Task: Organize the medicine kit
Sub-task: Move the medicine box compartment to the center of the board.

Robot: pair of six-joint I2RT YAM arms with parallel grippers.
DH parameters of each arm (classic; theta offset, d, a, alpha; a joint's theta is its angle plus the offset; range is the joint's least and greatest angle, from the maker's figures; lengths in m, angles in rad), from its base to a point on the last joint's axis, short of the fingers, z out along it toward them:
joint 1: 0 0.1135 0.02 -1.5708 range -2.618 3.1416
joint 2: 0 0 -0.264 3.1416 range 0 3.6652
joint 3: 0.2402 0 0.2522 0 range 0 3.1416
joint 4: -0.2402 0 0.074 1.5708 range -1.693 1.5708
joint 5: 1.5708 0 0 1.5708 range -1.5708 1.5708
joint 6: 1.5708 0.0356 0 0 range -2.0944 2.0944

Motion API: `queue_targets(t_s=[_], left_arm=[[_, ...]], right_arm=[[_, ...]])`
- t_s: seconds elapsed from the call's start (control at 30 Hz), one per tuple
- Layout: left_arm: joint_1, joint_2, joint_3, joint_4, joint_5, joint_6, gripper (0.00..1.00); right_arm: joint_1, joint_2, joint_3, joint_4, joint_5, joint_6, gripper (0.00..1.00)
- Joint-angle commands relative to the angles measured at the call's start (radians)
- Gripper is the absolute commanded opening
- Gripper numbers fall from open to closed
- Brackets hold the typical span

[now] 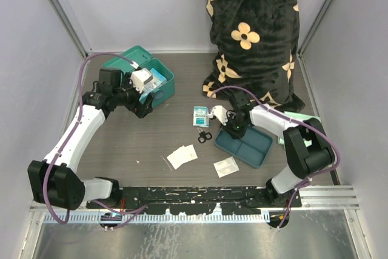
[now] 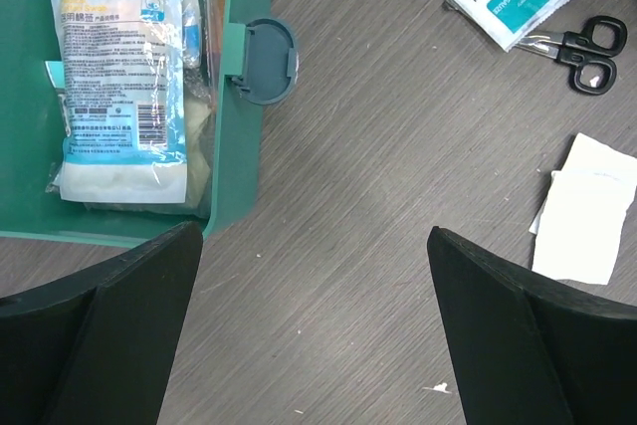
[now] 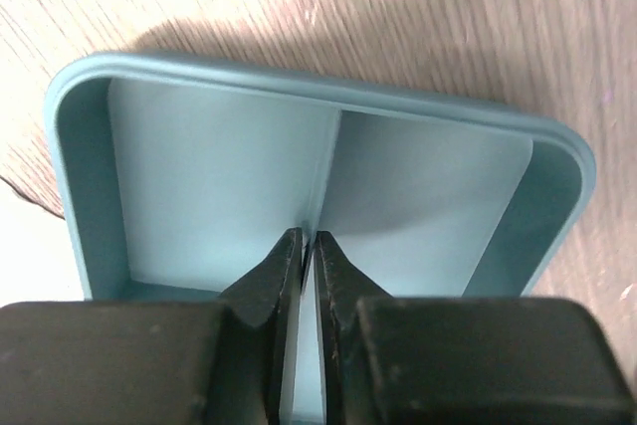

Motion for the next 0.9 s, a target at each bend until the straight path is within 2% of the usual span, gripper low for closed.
queue_targets(t_s=[0.0,0.23,0.47,0.8,0.87], left_arm=[[-0.004,-0.067,-0.010,0.050,0.036,0.034,0.98],[-0.001,-0.100,-0.045,0.071,0.017,0.039,0.98],[0.003,-0.111,-0.048,0.072,-0.007,0.034,0.98],[0.029,-0.136,-0.086,0.105,-0.005,0.006,0.98],[0.029,-0.138,-0.092,0.107,0.006,0.020,0.98]], right_arm=[[0.047,0.055,0.119,-0.046,-0.014,-0.157,0.15],[0.077,0.210,0.277,-0.123,-0.036,-0.314,0.14],[0.119,0.344,0.430,-0.142,-0.050,-0.330,0.14],[0.188,0.381,0.502,-0.141,-0.114,-0.320,0.14],[0.188,0.367,0.495,-0.141,-0.100,-0.313,0.18]])
